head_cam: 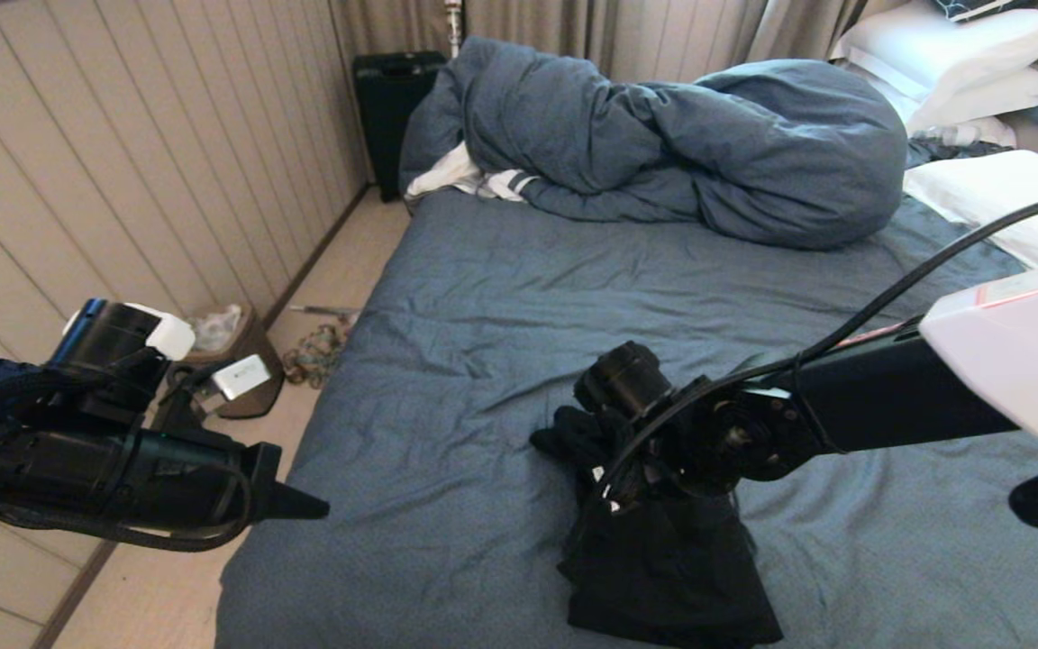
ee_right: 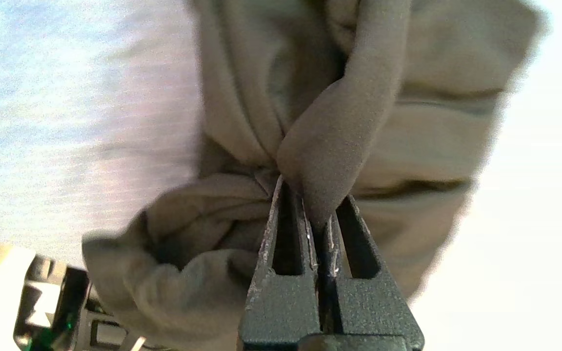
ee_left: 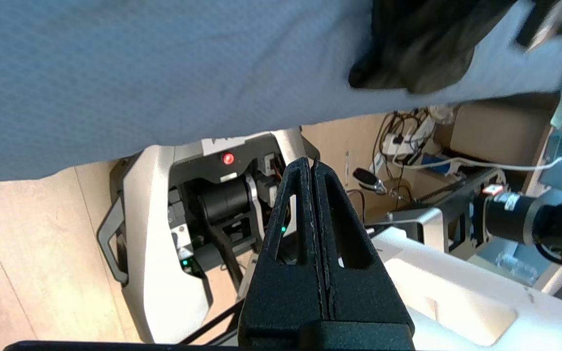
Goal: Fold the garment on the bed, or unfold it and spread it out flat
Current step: Unford the black T-shirt
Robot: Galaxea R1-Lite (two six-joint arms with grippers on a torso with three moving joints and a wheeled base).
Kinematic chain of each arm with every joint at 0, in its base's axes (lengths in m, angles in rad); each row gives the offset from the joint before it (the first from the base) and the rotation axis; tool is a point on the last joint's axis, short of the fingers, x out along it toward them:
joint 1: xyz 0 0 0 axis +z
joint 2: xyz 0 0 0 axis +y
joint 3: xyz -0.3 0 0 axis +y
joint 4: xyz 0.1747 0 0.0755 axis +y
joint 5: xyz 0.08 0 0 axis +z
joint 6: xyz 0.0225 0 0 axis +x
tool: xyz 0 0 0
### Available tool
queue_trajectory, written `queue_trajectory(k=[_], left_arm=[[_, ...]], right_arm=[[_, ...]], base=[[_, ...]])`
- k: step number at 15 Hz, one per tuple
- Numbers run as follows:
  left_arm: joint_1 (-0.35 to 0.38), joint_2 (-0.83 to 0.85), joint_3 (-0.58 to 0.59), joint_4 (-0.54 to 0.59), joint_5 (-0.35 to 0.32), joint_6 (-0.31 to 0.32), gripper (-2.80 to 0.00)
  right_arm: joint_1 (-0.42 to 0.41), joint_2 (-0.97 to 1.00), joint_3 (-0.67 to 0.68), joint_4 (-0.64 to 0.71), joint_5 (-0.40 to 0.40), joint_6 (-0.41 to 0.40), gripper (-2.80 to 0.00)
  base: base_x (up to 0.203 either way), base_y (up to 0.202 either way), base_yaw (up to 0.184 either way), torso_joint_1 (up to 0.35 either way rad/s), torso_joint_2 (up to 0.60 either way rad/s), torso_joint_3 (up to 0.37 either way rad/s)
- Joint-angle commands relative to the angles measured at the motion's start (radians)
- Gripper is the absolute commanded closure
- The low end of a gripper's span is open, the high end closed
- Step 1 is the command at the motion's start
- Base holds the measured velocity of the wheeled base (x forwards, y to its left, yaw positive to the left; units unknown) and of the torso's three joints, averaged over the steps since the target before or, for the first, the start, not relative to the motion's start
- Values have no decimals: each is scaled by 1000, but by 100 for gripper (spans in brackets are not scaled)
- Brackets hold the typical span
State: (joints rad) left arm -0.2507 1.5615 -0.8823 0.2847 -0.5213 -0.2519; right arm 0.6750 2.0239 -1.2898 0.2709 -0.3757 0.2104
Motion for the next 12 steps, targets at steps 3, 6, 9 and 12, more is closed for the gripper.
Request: queue_trajectory(k=[3,6,9,12], left_arm=[[-19,2,9,1,-3,-4,0],[-32,3,11,1,-3,-6,0],[-32,2,13,1,-3,-7,0],[-33,2,13,1,-3,-7,0]], right_arm=[[-63,-82,21,2,-2,-13,0],[-61,-80,33,1,-2,-14,0],[-40,-69,28,-3,-1,-13,0],[11,-23,4,-7,0,-8,0]], base=[[0,0,0,0,0,0],[0,0,0,0,0,0],[0,0,0,0,0,0],[0,0,0,0,0,0]])
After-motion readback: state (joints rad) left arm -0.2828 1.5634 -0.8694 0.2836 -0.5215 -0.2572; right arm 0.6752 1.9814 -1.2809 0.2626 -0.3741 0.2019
